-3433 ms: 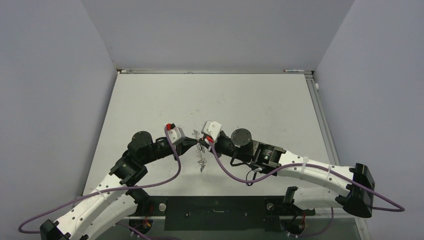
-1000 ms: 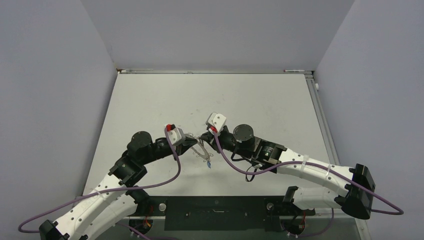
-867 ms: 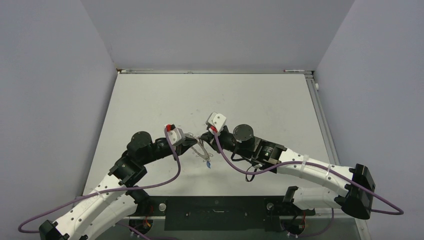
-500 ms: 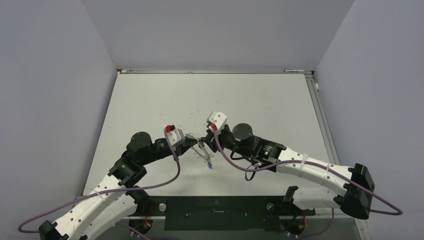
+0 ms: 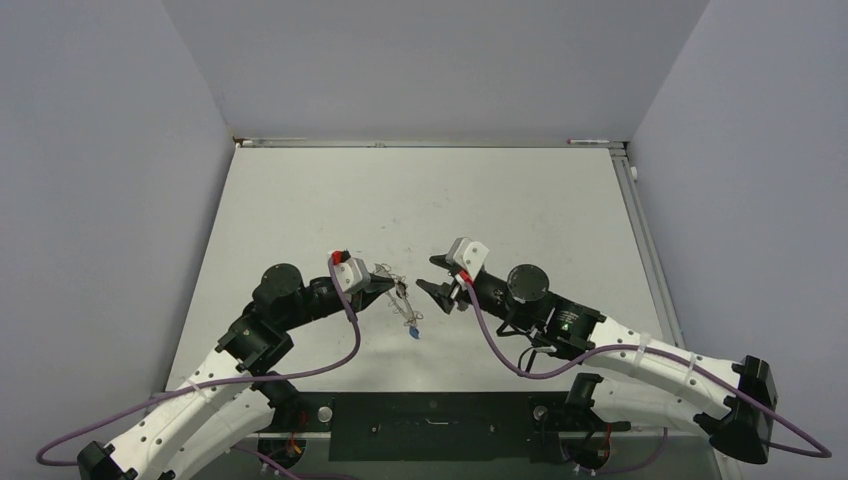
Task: Put the keys on the keyring
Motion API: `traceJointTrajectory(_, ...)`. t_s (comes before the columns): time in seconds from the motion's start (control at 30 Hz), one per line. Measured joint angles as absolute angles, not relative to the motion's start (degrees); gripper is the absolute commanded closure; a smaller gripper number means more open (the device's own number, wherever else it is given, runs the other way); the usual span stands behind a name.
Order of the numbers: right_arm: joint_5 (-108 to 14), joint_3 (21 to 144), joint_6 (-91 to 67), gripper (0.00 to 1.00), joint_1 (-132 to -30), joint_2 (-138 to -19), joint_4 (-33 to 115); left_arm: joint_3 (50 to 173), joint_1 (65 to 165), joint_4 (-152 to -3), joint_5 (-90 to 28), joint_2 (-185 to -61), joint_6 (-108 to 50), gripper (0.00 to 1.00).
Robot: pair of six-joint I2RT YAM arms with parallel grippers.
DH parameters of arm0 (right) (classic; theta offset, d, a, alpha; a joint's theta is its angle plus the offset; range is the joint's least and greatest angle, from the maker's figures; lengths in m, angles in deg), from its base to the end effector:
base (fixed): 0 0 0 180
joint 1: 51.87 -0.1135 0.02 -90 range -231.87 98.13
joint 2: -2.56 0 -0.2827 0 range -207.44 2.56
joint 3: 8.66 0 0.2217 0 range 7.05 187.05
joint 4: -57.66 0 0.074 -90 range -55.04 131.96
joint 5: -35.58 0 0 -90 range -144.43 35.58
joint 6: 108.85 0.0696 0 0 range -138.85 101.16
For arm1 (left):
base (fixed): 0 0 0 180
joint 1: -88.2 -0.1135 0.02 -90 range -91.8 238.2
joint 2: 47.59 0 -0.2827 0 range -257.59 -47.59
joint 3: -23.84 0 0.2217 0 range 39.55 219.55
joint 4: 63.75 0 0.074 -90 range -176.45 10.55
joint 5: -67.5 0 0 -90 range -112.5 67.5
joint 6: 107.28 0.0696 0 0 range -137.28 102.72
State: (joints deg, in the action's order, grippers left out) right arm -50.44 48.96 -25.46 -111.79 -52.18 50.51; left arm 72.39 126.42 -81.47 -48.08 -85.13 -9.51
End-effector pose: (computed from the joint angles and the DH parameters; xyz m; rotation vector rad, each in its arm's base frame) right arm 0.1067 0.1939 0.3448 -0.9788 1.3920 0.7610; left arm 0.0987 -0.1160 0.3121 0.9812 1.4326 -0.7703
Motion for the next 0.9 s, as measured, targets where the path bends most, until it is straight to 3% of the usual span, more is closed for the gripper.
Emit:
traceJointTrajectory(0.4, -36.5, 48.0, -30.9, 0.54, -110.8, -51.5, 52.3, 72.4, 126.4, -81.5, -49.4, -84.8, -9.5, 1.0)
traceJointTrajectory(0.57, -32.7, 48.9, -31.9, 0.6, -109.0, -53.9, 51.3, 72.4, 126.4, -81.4, -50.4, -84.1, -9.5, 1.0)
traceJointTrajectory(0.9, -25.7, 52.6, -31.9, 0.63, -105.6, -59.1, 51.2, 72.4, 126.8, -81.4, -51.5, -83.5, -9.5, 1.0)
